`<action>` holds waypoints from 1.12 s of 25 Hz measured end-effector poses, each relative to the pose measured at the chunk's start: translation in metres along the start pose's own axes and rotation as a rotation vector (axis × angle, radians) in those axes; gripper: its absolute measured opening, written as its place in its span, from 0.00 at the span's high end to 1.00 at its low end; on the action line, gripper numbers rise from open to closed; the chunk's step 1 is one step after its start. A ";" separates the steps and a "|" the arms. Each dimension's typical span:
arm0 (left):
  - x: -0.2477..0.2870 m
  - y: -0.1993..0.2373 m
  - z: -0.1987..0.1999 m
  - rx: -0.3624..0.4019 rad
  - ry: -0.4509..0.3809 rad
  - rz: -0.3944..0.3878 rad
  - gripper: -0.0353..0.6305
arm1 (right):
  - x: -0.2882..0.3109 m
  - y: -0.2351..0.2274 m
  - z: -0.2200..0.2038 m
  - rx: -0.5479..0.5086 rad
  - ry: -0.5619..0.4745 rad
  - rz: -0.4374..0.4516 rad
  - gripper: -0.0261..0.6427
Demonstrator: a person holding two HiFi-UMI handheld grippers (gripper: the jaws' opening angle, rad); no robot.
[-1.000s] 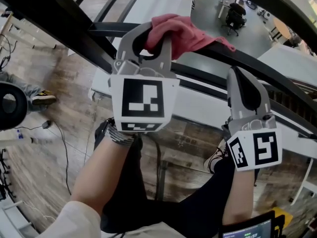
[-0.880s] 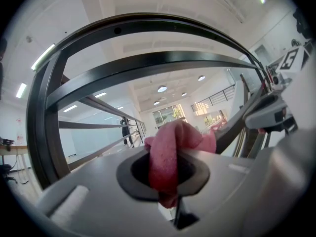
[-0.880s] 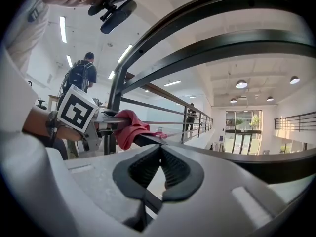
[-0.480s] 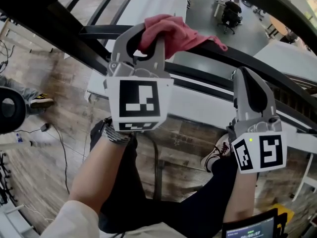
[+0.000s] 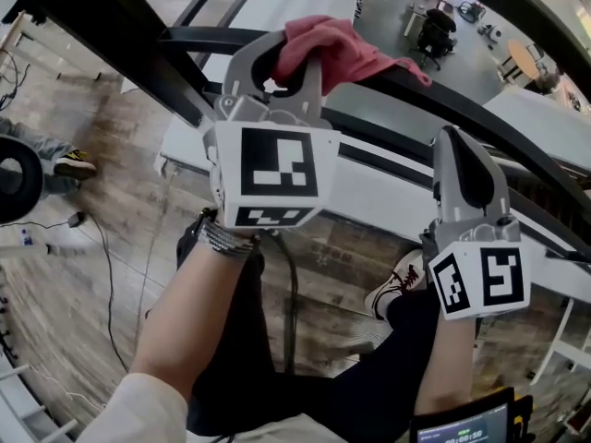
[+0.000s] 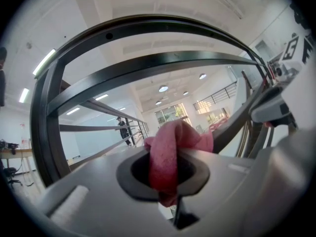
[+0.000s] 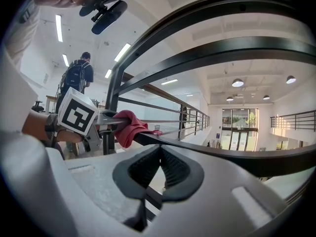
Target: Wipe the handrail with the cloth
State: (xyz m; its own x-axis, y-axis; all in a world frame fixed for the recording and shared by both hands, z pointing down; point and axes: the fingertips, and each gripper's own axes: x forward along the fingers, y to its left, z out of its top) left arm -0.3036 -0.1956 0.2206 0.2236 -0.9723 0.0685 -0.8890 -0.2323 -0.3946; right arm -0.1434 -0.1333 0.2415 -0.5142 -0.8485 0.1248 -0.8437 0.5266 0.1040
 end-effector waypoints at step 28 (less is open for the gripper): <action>0.005 -0.032 0.025 0.074 0.029 0.110 0.91 | -0.011 -0.040 0.026 0.057 -0.033 0.124 0.96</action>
State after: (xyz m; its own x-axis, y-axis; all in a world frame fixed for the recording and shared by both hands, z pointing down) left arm -0.2643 -0.1921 0.2106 0.1139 -0.9924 0.0473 -0.8753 -0.1227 -0.4678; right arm -0.1079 -0.1462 0.2106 -0.6193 -0.7787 0.1004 -0.7802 0.6247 0.0333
